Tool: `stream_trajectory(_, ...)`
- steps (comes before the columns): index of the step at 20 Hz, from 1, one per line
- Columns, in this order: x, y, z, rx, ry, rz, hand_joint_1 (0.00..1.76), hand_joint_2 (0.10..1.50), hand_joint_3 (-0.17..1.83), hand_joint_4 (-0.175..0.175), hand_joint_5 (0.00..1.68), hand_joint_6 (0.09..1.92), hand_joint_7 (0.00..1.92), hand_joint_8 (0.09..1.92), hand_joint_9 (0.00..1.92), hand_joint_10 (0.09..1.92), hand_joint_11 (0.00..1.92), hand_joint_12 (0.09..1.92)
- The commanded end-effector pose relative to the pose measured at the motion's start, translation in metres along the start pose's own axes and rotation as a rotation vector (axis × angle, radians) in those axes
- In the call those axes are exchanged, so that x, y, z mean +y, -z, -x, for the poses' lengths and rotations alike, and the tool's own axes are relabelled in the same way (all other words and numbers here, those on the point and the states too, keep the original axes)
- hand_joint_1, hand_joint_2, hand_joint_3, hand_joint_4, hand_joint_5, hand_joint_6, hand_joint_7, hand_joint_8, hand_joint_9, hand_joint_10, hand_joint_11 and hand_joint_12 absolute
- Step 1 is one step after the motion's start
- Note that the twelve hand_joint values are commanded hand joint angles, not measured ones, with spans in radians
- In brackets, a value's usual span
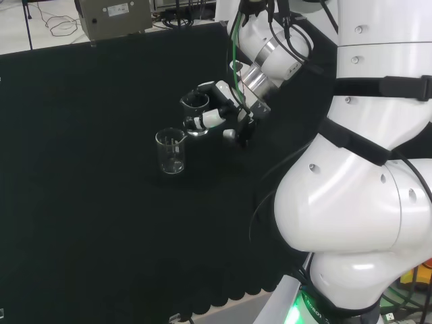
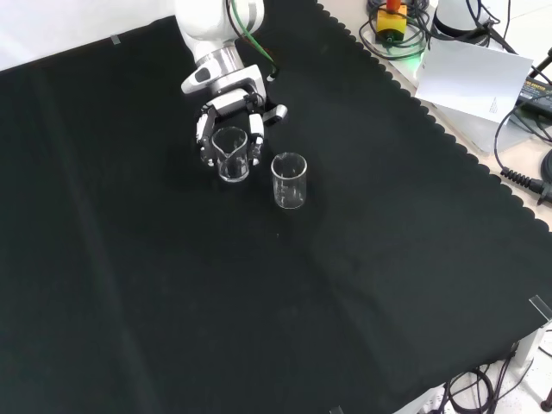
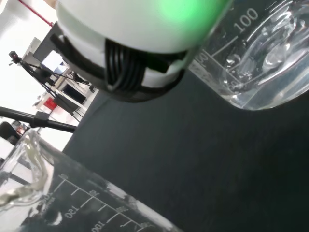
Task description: Pick up the beaker on the right.
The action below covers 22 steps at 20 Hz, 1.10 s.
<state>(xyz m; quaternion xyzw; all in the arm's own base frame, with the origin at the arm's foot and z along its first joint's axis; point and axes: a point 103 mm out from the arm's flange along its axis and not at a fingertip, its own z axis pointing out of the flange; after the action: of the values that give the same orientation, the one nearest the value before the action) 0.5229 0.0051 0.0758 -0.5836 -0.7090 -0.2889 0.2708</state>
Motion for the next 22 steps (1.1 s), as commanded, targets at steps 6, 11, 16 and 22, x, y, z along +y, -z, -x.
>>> stream_trajectory(6, -0.027, 0.059, -0.005, -0.153, 0.075, -0.064, 1.32, 0.69, 0.62, -0.175, 1.19, 0.78, 1.24, 0.76, 1.56, 0.61, 1.19, 0.75)
stream_trajectory(11, -0.042, 0.079, -0.012, -0.201, 0.056, -0.104, 1.31, 0.69, 0.64, -0.175, 1.17, 0.81, 1.23, 0.79, 1.58, 0.62, 1.19, 0.75)
stream_trajectory(16, -0.061, 0.092, -0.026, -0.245, 0.043, -0.161, 1.3, 0.69, 0.65, -0.175, 1.17, 0.82, 1.23, 0.8, 1.59, 0.63, 1.2, 0.75)
stream_trajectory(22, -0.077, 0.093, -0.043, -0.312, 0.028, -0.201, 1.3, 0.68, 0.67, -0.175, 1.16, 0.84, 1.22, 0.82, 1.59, 0.63, 1.2, 0.75)
